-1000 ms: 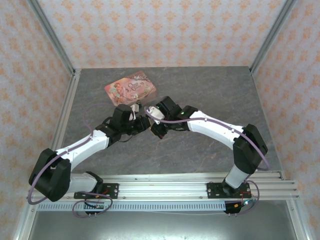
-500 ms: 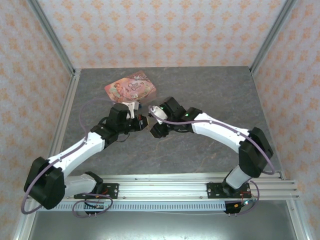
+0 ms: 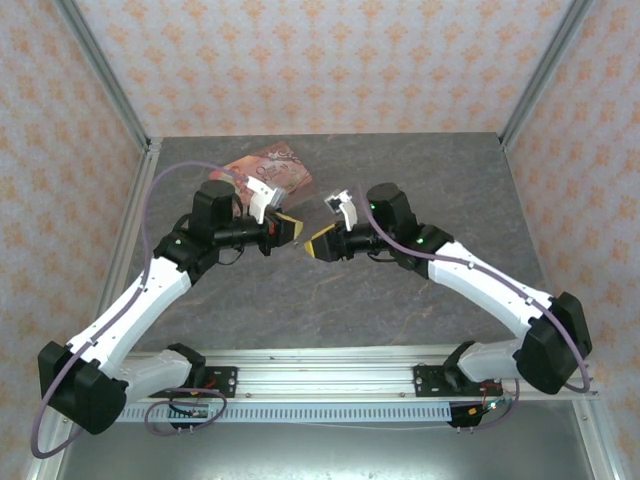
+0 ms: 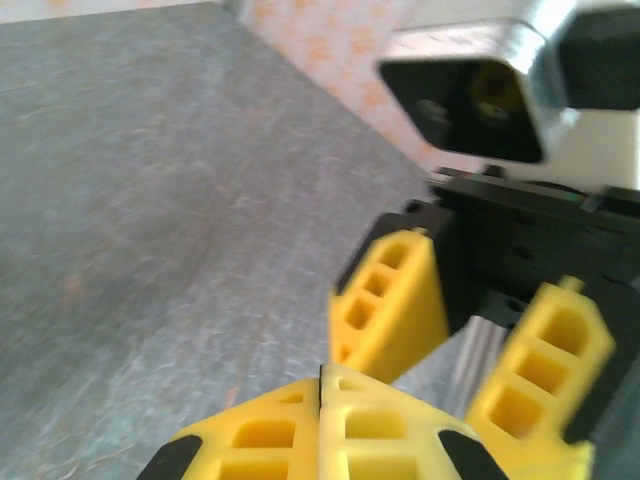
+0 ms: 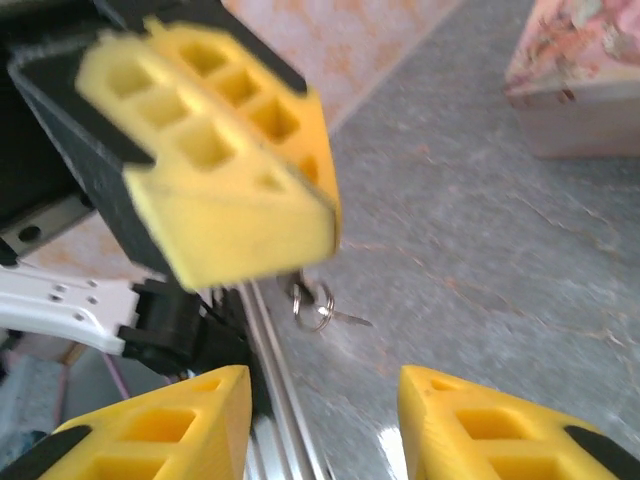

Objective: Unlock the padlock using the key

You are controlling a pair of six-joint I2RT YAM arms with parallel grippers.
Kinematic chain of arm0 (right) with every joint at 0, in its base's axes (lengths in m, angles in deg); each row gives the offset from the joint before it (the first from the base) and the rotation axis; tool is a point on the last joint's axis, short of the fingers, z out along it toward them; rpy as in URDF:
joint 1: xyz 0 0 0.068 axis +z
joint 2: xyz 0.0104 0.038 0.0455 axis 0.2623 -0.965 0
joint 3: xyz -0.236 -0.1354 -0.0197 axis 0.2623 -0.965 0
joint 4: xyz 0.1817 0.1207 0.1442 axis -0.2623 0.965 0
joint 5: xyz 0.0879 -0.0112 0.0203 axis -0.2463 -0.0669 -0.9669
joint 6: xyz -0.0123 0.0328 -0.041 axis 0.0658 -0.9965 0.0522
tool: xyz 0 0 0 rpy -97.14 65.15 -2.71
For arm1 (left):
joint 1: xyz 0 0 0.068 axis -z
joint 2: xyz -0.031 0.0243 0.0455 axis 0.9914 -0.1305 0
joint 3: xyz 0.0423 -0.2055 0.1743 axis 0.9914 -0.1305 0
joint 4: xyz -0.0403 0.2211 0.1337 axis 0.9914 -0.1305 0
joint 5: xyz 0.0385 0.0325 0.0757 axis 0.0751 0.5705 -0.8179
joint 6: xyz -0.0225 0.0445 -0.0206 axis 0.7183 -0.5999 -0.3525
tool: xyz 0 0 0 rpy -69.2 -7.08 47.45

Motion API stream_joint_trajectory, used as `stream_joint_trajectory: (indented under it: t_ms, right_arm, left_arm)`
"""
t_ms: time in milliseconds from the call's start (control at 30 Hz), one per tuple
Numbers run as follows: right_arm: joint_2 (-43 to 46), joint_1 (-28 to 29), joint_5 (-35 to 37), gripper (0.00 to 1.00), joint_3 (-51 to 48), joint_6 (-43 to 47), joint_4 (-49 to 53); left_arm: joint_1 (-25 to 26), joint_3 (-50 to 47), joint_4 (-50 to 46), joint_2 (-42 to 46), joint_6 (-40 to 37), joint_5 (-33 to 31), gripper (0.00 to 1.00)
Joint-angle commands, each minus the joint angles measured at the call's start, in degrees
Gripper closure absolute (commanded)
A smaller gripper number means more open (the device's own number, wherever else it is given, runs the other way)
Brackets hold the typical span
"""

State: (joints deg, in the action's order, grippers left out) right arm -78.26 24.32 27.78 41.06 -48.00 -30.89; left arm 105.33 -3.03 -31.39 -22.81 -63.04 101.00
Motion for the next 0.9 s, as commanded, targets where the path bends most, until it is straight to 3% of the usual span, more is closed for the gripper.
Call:
stream_joint_trajectory:
  t_ms: [0, 167, 367, 667, 867]
  right_arm:
    - [2.64, -0.42, -3.89, 0.59, -2.57, -8.62, -14.12]
    - [3.13, -0.42, -5.26, 0.64, -4.40, -12.59, -19.85]
    - [3.92, -0.37, -8.16, 0.76, -5.13, -15.31, -22.73]
    - [4.46, -0.42, -9.95, 0.82, -5.73, -15.34, -22.24]
    - [4.82, -0.42, -8.64, 0.78, -6.09, -12.91, -19.23]
  left_arm:
    - [-0.57, 3.51, -3.06, -1.13, -2.99, 10.77, 1.00]
    - [-1.01, 6.08, -2.46, -2.80, -0.61, 14.33, 1.00]
    - [-1.27, 7.13, -1.78, -3.18, 0.61, 17.32, 1.00]
    - [-1.60, 8.28, -2.28, -3.60, 0.79, 19.72, 1.00]
    - [-1.82, 9.02, -3.32, -3.71, 0.40, 20.64, 1.00]
